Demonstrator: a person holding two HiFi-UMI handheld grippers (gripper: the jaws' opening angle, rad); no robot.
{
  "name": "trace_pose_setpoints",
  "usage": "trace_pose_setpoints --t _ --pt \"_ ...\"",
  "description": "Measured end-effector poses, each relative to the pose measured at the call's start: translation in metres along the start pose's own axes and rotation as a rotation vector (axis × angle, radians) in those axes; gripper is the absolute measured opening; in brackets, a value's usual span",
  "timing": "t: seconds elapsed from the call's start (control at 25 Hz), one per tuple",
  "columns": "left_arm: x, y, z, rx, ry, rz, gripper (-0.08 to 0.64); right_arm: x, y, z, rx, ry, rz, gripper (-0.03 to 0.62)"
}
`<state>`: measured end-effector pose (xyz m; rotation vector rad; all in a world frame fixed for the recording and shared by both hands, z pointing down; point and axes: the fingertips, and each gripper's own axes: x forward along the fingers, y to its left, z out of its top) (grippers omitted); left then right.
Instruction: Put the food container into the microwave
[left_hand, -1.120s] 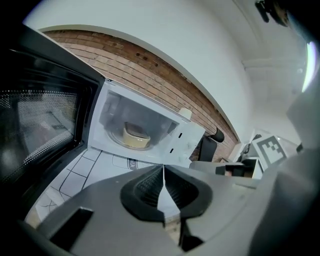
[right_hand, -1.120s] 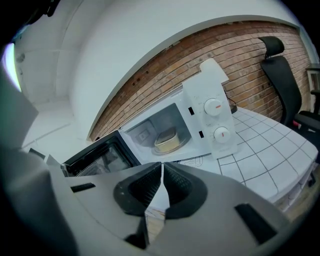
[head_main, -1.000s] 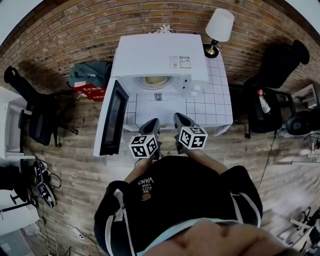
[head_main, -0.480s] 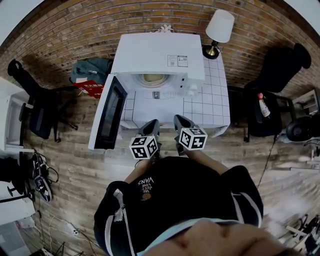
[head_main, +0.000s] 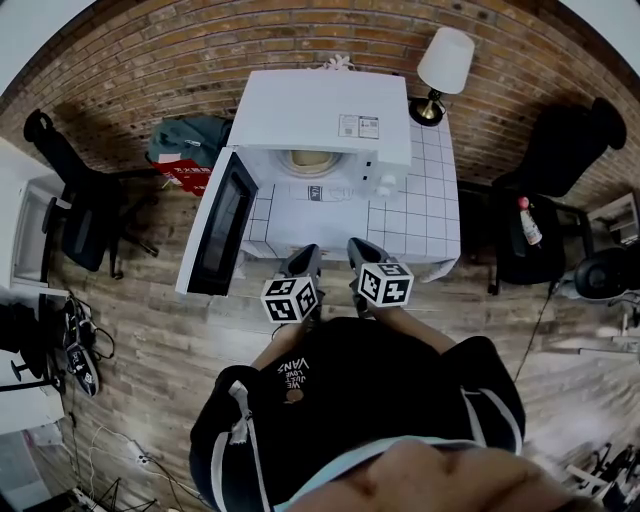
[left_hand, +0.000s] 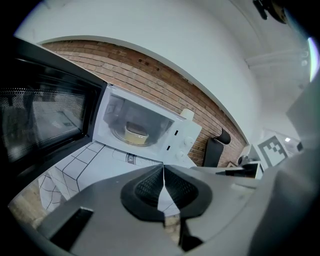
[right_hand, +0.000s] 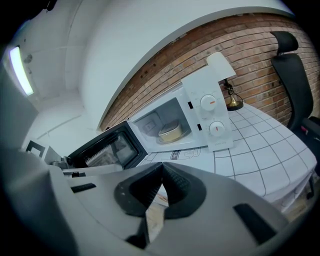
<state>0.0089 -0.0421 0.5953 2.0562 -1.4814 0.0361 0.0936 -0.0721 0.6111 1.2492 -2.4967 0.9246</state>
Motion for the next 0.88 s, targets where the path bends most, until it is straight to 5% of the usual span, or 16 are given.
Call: trace_pose_setpoints --t 0.88 --pt "-0.012 -0.002 -0.005 -0.011 -0.016 0.026 0.012 -0.005 0.010 -0.005 -0.012 0.006 0.024 0.005"
